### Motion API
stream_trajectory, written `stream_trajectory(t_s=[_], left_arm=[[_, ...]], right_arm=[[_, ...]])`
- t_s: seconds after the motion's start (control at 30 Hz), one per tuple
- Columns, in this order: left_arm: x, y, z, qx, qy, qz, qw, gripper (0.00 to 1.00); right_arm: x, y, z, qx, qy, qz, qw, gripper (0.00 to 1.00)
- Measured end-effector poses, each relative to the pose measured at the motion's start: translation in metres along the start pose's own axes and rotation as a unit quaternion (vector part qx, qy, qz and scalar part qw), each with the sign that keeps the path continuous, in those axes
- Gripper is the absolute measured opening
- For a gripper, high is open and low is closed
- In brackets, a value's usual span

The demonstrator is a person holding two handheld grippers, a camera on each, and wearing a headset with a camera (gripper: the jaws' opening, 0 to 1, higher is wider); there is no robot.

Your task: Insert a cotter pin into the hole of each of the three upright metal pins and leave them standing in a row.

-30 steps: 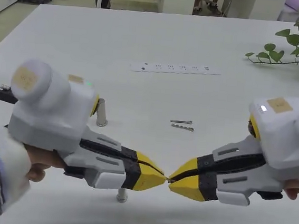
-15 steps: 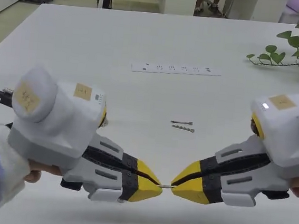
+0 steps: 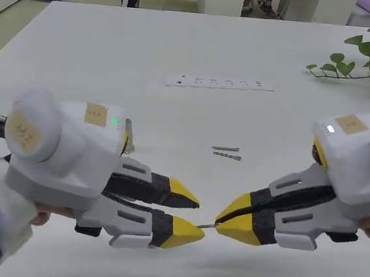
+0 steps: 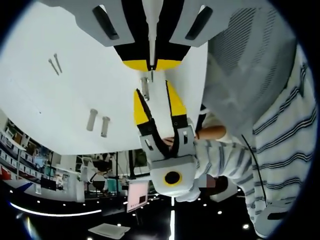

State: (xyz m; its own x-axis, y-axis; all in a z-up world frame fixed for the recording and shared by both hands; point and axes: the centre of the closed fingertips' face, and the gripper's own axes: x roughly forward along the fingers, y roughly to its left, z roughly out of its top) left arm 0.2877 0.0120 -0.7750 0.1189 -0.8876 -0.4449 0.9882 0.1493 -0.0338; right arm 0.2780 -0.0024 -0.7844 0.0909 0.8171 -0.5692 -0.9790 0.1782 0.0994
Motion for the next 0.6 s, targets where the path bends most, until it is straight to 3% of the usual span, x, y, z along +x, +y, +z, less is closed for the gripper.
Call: stream_trajectory(t_s=[0.13,0.3,0.4,0.6], left_arm=[[-0.007,0.01,-0.014,-0.002,0.015,0.029,0.9995,0.25],[-0.017,0.017,-0.033,-0.036,0.025,0.055,0.9976,0.24],[-0.02,0.021,-0.043,-0.053,0.032,0.069,0.9957,0.23],[-0.02,0.023,-0.054,-0.06,0.038,0.072,0.9948,0.19]], right_arm=[[0.004,-0.007,-0.004,-0.004,0.01,-0.019,0.9998,0.04],[0.013,-0.009,-0.004,-0.005,0.011,-0.033,0.9994,0.04],[0.018,-0.009,-0.001,-0.004,0.003,-0.032,0.9995,0.04],[0.024,-0.012,0.008,0.003,-0.025,-0.036,0.9991,0.04]])
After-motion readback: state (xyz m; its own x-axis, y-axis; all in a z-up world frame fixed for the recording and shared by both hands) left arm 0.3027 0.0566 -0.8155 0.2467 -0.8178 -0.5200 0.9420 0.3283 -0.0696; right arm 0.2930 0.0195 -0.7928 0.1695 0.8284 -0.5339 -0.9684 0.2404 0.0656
